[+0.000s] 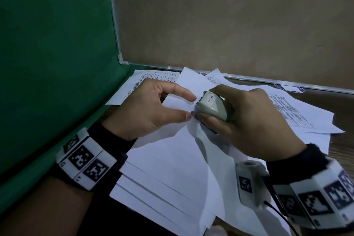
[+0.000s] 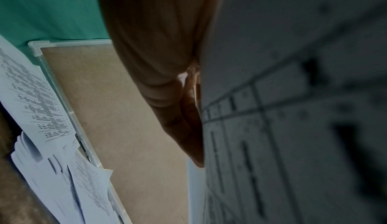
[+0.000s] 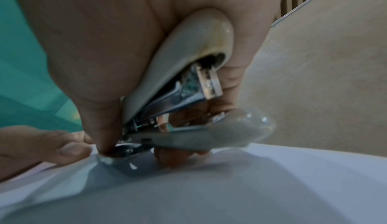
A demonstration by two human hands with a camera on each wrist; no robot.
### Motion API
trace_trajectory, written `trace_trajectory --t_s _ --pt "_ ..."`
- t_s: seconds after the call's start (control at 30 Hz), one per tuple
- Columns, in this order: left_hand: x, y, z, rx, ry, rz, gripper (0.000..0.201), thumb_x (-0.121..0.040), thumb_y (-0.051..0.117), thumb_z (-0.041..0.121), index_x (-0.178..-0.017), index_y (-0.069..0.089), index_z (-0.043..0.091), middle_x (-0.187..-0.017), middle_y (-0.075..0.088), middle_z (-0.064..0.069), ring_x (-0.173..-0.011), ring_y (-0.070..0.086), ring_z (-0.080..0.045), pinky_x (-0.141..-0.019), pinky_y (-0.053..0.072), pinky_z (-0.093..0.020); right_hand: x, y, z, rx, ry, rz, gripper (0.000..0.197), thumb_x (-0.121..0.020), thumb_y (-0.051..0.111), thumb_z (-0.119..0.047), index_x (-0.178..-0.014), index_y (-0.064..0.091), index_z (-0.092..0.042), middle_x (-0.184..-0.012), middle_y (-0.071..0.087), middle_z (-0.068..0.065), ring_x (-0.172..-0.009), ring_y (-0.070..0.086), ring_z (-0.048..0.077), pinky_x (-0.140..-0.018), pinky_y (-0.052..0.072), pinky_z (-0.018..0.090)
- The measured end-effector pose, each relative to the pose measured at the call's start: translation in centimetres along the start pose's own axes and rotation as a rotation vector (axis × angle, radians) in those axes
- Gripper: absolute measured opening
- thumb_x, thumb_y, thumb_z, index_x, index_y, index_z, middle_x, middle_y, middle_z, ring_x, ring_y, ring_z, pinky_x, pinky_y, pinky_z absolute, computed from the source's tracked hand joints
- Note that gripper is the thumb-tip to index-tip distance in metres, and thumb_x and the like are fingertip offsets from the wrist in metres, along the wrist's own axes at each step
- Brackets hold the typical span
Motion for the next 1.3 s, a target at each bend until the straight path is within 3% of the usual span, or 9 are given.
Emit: trace_trajectory --t_s 0.2,0.33,0.5,0.7,0.83,1.0,1.13,1.2,1.3 --pt "0.1 0.1 0.0 -0.02 -0.012 -0.013 0.033 -0.076 0.088 0.001 -0.104 0.081 0.017 -0.106 0.081 0.005 -0.104 0.074 -0.01 -0.103 0.054 -0.03 0.0 0.4 -0.1 0.002 -0.021 -0.013 0.028 -0.088 0.07 -0.052 -0.094 0.067 -0.024 -0.063 0.057 -0.008 -0.057 0.038 0.015 -0.054 0.036 0.03" --pt "0.0 -0.1 -0.2 -0.065 -0.035 0.018 0.034 -0.069 0.093 0.018 -0.1 0.082 0.026 -0.106 0.08 0.01 -0.107 0.072 -0.009 -0.107 0.052 -0.039 -0.1 0.7 -0.2 0.023 -0.002 -0.038 0.035 -0.088 0.061 -0.057 -0.097 0.064 -0.024 -0.07 0.065 -0.002 -0.06 0.053 0.025 -0.054 0.047 0.041" --pt "0.0 -0.1 -0.3 -0.044 -0.047 0.019 0.031 -0.075 0.091 0.009 -0.099 0.082 0.025 -0.105 0.08 0.009 -0.107 0.071 -0.008 -0.108 0.051 -0.038 0.0 0.7 -0.4 0.046 0.007 -0.05 0.041 -0.088 0.054 -0.063 -0.099 0.063 -0.024 -0.07 0.065 0.0 -0.063 0.056 0.03 -0.054 0.048 0.042" --pt "0.0 0.1 -0.4 -0.059 -0.07 0.024 0.03 -0.072 0.093 0.014 -0.097 0.082 0.027 -0.105 0.08 0.006 -0.105 0.072 -0.014 -0.105 0.052 -0.039 0.1 1.6 -0.1 0.068 0.046 -0.077 0.047 -0.09 0.048 -0.067 -0.086 0.052 -0.021 -0.06 0.052 0.002 -0.054 0.037 0.023 -0.053 0.031 0.04" --pt "0.0 0.2 -0.4 -0.043 -0.065 0.029 0.029 -0.068 0.09 0.021 -0.096 0.082 0.028 -0.103 0.08 0.007 -0.104 0.072 -0.015 -0.105 0.052 -0.043 0.0 1.3 -0.3 0.078 0.046 -0.09 0.044 -0.089 0.049 -0.066 -0.096 0.056 -0.023 -0.067 0.059 0.002 -0.062 0.048 0.032 -0.054 0.045 0.044" --pt "0.0 0.3 -0.3 -0.031 -0.074 0.021 0.032 -0.066 0.091 0.019 -0.096 0.082 0.027 -0.104 0.08 0.007 -0.106 0.072 -0.013 -0.108 0.051 -0.044 0.0 0.9 -0.7 0.086 0.012 -0.086 0.042 -0.089 0.05 -0.064 -0.097 0.057 -0.023 -0.068 0.06 0.0 -0.063 0.052 0.033 -0.054 0.047 0.044" --pt "0.0 0.4 -0.3 -0.054 -0.066 0.04 0.037 -0.062 0.091 0.035 -0.099 0.082 0.034 -0.11 0.076 -0.017 -0.1 0.069 -0.037 -0.105 0.049 -0.055 0.2 1.7 -0.5 0.104 0.036 -0.112 0.046 -0.091 0.046 -0.065 -0.09 0.047 -0.02 -0.061 0.048 0.004 -0.057 0.038 0.032 -0.052 0.034 0.042" --pt "-0.2 0.4 -0.3 -0.046 -0.058 0.034 0.044 -0.057 0.087 0.048 -0.1 0.081 0.039 -0.115 0.07 -0.028 -0.09 0.065 -0.035 -0.101 0.051 -0.055 0.3 1.9 -0.5 0.115 0.052 -0.124 0.048 -0.091 0.042 -0.067 -0.088 0.042 -0.019 -0.061 0.043 0.004 -0.057 0.035 0.031 -0.054 0.027 0.039" --pt "-0.2 0.3 -0.4 -0.05 -0.065 0.036 0.039 -0.06 0.09 0.042 -0.098 0.082 0.038 -0.11 0.076 -0.014 -0.103 0.069 -0.034 -0.108 0.047 -0.055 0.2 2.0 -0.5 0.116 0.056 -0.132 0.048 -0.091 0.043 -0.065 -0.091 0.045 -0.017 -0.063 0.046 0.006 -0.06 0.041 0.035 -0.053 0.03 0.039"
Point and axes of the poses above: each hand's wrist, its own x-axis away from the middle knuckle, its own y-axis out of the palm, z = x × y, the point moved 6 cm from there along -x, towards the middle knuckle
